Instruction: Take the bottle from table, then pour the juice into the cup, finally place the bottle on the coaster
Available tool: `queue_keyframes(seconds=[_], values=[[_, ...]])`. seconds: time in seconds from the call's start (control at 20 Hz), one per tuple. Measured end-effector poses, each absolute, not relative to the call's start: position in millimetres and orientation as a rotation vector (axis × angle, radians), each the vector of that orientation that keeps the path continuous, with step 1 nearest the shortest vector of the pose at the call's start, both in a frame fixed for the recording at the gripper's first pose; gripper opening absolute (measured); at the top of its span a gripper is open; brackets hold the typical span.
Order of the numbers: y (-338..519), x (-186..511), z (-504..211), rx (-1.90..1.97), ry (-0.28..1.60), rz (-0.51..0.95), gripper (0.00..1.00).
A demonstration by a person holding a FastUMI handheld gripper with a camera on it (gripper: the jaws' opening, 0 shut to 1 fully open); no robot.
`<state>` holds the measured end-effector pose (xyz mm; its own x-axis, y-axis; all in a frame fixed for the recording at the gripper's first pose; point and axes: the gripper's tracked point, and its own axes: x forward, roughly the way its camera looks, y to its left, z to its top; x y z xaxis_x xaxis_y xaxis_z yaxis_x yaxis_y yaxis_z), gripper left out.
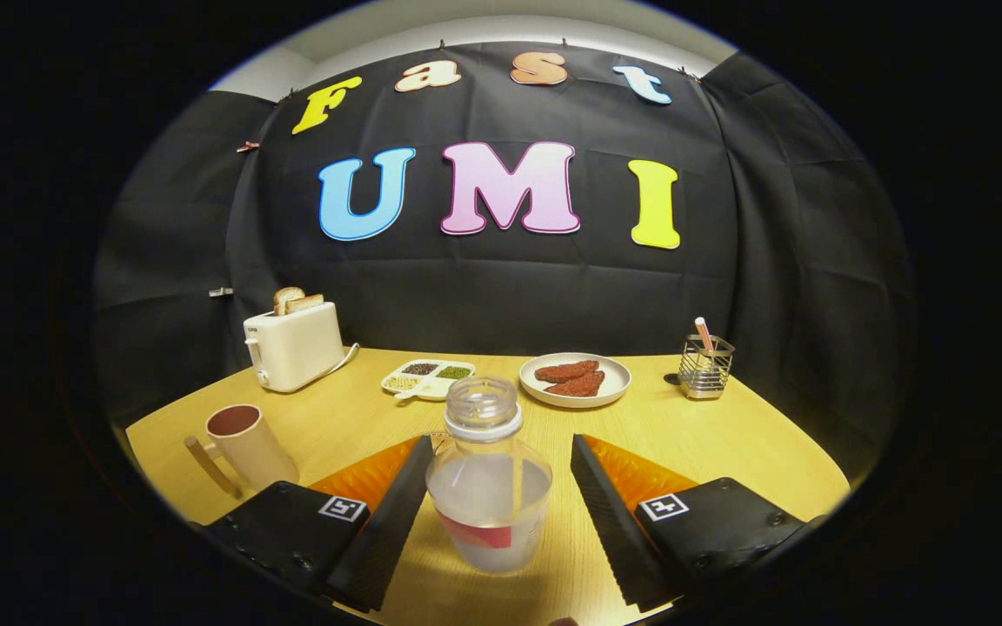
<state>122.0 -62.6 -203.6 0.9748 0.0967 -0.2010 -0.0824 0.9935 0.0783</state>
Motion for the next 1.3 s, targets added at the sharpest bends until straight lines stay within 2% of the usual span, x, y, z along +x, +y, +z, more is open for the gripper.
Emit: queue_keyframes(seconds=[0.35, 0.6, 0.9, 1.3], values=[[-60, 128, -210, 0.074, 0.203, 0.109, 0.96], [-55, 128, -218, 0.045, 0.220, 0.125, 0.79], [-52, 129, -210, -0.023, 0.221, 0.166, 0.75], [-14, 131, -153, -0.249, 0.163, 0.305, 0.74]])
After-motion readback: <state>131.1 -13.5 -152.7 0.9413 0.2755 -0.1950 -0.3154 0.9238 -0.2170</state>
